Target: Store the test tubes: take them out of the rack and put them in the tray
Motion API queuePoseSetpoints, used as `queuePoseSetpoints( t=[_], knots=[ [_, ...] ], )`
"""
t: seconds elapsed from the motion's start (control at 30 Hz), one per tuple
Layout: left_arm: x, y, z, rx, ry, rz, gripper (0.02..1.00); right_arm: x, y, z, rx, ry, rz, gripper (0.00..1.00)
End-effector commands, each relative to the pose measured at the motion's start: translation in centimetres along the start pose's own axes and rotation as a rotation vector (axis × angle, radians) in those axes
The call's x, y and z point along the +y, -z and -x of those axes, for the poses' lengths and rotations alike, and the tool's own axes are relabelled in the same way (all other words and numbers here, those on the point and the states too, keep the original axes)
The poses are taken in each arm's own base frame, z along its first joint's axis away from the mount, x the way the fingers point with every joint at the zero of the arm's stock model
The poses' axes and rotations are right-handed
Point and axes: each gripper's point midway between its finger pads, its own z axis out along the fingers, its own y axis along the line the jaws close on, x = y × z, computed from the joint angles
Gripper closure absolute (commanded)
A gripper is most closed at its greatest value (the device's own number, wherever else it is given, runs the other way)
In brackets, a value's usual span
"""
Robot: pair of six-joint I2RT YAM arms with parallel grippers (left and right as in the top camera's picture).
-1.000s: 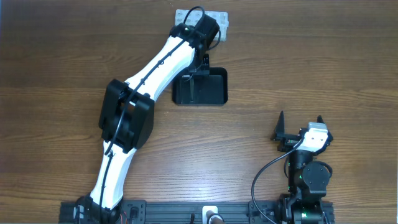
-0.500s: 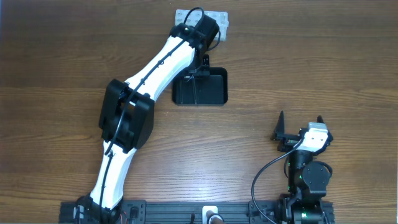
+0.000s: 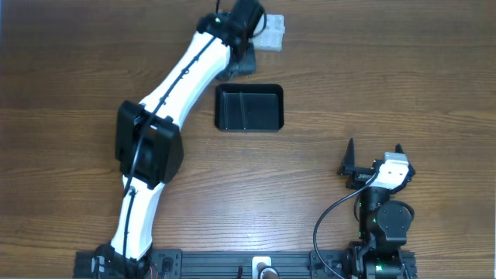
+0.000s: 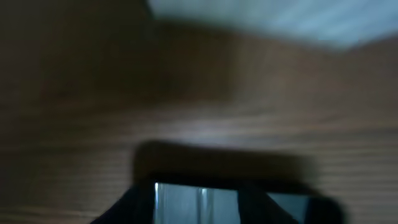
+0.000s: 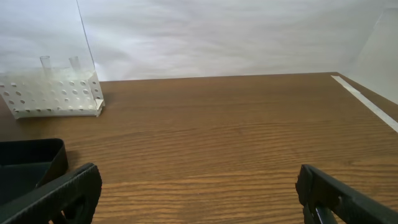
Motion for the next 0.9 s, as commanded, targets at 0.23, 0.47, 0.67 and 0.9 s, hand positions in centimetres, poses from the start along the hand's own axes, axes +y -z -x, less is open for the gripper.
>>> queuePoseSetpoints(
  t=[0.23,0.47,0.67,0.9],
  knots=[
    [-0.4,12.2,11.4,-0.514,-0.1,-0.046,0.194,-0.3,0.0,-0.2,-0.003,0.003,-0.016,0.007],
    [3.2,18.9,15.6,-0.701,-0.11,-0.042,0.137,-0.3,0.0,-0.2,-0.003,0.003,-0.016,0.009],
    [7.7,23.6,17.2,-0.791,-0.103,0.004,0.099,-0.3,0.0,-0.2,-0.003,0.003,-0.016,0.009],
    [11.4,28.6,17.9,-0.882,-0.14,0.053,0.047,-0.3,0.0,-0.2,-0.003,0.003,-0.016,0.007]
  ],
)
